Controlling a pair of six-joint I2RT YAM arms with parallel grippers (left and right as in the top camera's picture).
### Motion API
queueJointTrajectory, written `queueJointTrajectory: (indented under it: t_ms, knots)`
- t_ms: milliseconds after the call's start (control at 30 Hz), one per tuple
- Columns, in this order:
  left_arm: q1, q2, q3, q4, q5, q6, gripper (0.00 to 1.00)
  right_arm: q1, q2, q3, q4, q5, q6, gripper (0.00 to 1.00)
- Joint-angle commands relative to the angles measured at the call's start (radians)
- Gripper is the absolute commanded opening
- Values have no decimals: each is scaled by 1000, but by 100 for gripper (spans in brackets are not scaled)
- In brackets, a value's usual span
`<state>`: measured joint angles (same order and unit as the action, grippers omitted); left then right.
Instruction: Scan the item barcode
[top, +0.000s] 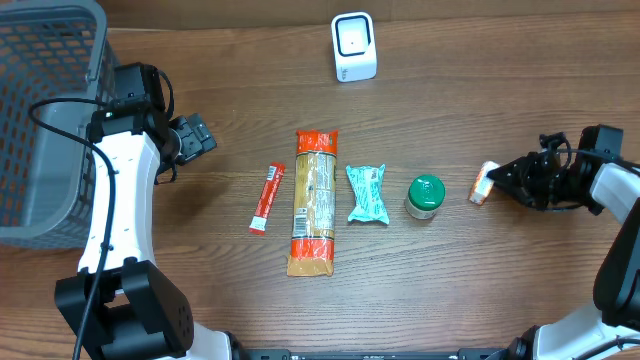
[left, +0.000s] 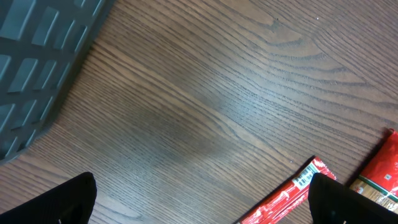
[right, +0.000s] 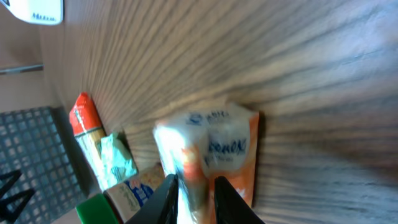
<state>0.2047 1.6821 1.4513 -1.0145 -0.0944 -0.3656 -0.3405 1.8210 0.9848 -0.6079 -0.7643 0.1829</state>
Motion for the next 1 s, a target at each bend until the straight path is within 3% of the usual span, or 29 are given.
queueJointTrajectory:
  t_ms: [0, 267, 533, 767, 867, 967]
  knots:
    - [-2, -15, 15, -2, 2, 11, 100, -3, -30, 42, -32, 102, -10, 21]
    - [-2, -15, 15, -2, 2, 11, 100, -3, -30, 44, -141, 376, -9, 22]
    - [-2, -15, 15, -2, 2, 11, 100, -3, -37, 93, -206, 343, -14, 25]
    - [-2, -15, 15, -2, 2, 11, 100, -2, -38, 129, -250, 201, -114, 26]
    - [-2, -15, 15, -2, 2, 11, 100, -1, -38, 127, -251, 201, -114, 34]
    - [-2, -15, 15, -2, 2, 11, 100, 2, -38, 111, -240, 201, -140, 36]
